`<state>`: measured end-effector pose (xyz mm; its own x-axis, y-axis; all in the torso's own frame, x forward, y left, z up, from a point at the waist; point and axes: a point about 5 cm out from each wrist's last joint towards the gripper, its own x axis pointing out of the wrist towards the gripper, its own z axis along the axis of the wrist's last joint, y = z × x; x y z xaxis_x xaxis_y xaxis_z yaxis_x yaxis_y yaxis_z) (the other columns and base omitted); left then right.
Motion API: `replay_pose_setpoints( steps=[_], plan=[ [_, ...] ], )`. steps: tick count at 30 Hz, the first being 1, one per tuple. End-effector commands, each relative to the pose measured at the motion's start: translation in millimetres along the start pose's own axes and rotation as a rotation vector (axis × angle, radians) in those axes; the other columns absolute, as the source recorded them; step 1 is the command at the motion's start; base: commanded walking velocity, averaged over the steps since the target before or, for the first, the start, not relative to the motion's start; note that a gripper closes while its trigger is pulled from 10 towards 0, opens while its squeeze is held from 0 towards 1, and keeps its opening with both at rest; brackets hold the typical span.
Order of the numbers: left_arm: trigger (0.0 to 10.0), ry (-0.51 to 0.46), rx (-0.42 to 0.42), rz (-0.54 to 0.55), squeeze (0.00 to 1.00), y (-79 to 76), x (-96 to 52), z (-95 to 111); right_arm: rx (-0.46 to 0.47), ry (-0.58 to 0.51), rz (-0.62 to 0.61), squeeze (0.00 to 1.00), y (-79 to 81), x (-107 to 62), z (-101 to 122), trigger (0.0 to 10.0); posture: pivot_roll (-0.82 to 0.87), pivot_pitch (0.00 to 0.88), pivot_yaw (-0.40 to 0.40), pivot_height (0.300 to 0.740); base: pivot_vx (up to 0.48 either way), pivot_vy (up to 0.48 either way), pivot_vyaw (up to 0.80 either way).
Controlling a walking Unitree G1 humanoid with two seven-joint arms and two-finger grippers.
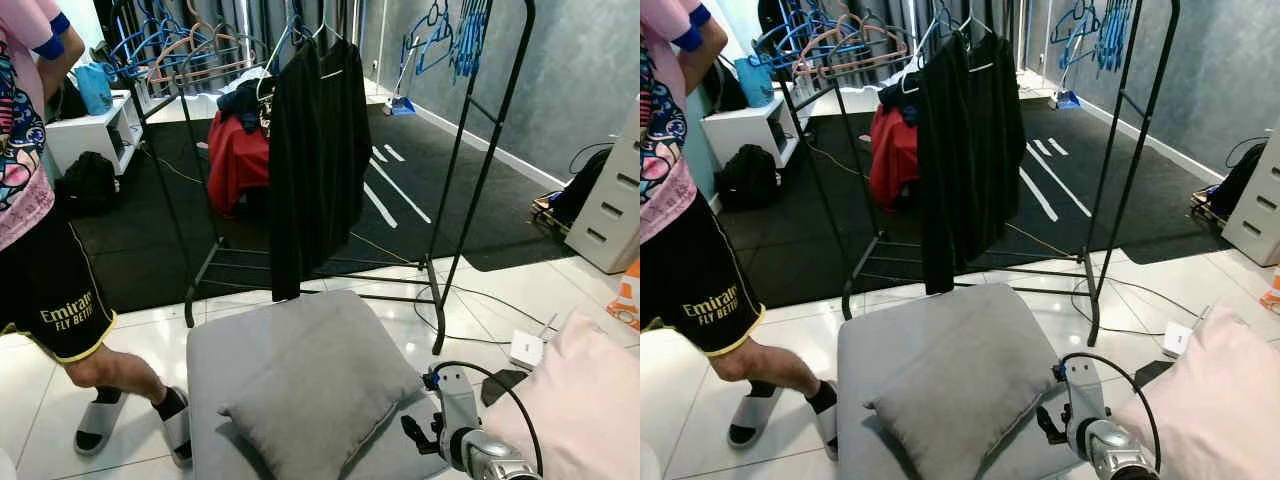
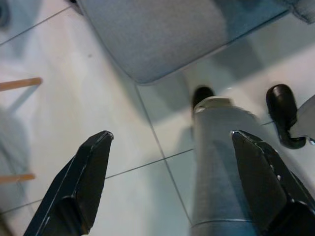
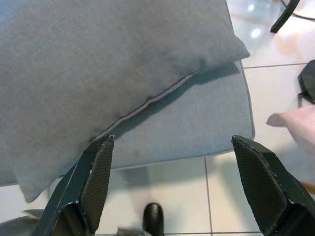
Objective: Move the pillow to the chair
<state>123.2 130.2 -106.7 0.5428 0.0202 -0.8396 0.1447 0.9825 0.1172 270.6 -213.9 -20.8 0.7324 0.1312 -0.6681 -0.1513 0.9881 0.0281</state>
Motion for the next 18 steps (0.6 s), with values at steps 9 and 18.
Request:
replay_pose_setpoints(
  steps=[9, 18],
  plan=[
    [10.0, 0.023, -0.012, -0.006, 0.00, -5.7, -1.7, -5.0, 0.016, 0.014, -0.019, 0.00, -5.4, -2.2, -4.0, 10.0, -0.15, 0.000, -0.025, 0.740, 0.000, -0.053, 0.00],
    [10.0, 0.023, -0.004, -0.012, 0.00, -4.5, -1.5, -5.1, 0.018, 0.012, -0.015, 0.00, -4.0, -1.6, -3.4, 10.0, -0.15, 0.000, -0.024, 0.740, 0.000, 0.000, 0.00]
  ],
)
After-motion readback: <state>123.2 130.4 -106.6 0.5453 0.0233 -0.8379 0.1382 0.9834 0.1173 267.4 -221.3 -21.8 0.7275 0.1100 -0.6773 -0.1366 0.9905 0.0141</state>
